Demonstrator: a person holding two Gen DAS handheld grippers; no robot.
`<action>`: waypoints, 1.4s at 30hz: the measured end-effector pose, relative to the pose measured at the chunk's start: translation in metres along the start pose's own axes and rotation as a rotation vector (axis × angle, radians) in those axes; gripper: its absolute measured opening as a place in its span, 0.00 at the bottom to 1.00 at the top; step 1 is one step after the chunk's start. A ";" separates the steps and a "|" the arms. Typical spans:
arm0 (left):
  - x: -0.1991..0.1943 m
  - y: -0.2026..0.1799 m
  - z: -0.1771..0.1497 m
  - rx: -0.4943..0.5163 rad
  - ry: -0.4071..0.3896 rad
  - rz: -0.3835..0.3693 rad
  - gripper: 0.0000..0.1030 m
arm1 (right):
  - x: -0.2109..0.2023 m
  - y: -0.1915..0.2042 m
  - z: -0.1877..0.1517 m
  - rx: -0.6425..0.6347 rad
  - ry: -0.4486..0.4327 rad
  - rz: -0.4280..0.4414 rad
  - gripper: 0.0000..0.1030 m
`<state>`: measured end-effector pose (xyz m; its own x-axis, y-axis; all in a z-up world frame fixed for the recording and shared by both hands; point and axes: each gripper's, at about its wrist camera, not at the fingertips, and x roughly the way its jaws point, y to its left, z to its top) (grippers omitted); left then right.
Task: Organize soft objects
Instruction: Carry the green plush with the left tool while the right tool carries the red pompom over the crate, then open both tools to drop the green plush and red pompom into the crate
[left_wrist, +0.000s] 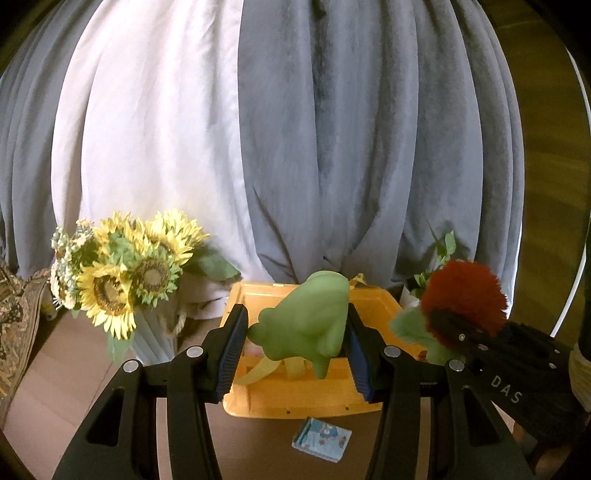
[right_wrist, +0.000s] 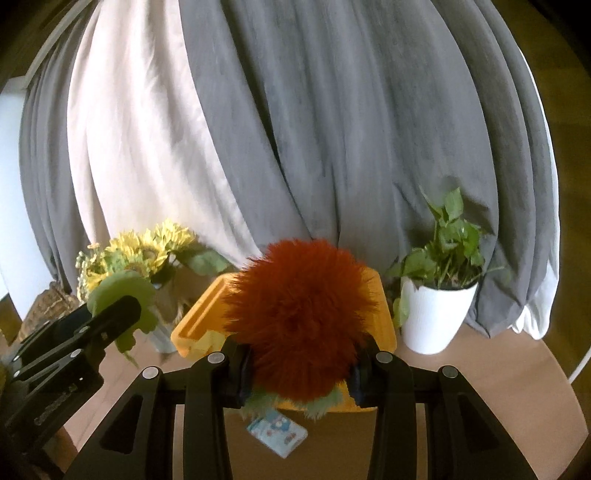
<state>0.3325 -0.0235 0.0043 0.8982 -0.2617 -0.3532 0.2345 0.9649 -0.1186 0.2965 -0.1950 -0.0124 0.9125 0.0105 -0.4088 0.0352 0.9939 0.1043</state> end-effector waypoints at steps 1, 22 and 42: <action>0.002 0.000 0.001 -0.001 0.000 0.001 0.49 | 0.001 0.000 0.002 -0.001 -0.003 0.002 0.39; 0.095 -0.005 0.017 0.043 0.056 -0.011 0.49 | 0.076 -0.017 0.022 -0.001 0.041 -0.026 0.39; 0.182 -0.003 -0.011 0.087 0.239 -0.037 0.51 | 0.161 -0.036 0.000 -0.025 0.213 -0.078 0.42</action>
<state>0.4909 -0.0741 -0.0701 0.7775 -0.2846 -0.5607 0.3057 0.9503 -0.0585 0.4420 -0.2293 -0.0815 0.8007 -0.0459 -0.5973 0.0893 0.9951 0.0433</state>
